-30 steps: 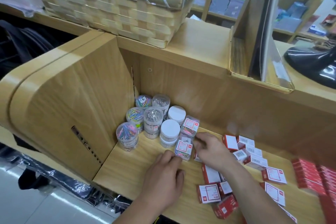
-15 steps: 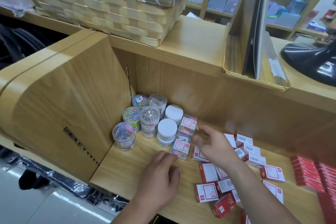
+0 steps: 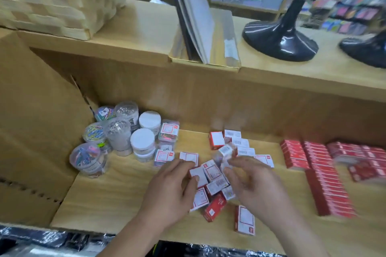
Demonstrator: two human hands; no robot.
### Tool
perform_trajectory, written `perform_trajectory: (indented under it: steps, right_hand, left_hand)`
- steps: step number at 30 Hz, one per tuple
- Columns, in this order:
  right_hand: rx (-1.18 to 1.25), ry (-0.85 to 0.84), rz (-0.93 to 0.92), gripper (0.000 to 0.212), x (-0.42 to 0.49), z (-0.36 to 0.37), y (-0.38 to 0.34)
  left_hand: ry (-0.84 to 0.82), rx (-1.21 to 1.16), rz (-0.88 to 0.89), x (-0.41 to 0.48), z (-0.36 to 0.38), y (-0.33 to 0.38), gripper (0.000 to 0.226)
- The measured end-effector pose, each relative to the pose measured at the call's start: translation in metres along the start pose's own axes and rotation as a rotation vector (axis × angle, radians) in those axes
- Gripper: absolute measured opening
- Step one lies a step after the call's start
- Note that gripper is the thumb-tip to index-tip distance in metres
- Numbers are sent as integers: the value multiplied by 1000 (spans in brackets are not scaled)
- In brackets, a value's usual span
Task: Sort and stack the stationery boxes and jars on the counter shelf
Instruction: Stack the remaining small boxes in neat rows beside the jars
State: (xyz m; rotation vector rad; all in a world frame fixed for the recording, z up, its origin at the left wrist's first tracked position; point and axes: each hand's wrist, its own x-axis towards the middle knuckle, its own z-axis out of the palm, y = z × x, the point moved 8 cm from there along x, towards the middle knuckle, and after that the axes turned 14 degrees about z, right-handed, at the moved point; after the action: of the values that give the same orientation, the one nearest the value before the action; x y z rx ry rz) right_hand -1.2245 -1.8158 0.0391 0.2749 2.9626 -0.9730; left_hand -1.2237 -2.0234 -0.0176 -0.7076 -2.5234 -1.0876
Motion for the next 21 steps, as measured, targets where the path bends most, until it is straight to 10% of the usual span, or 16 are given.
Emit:
perform_trajectory:
  steps: [21]
  right_hand:
    - [71,88,302,54,-46,-10,163]
  left_hand:
    - [-62,51,105,-29,17,42,61]
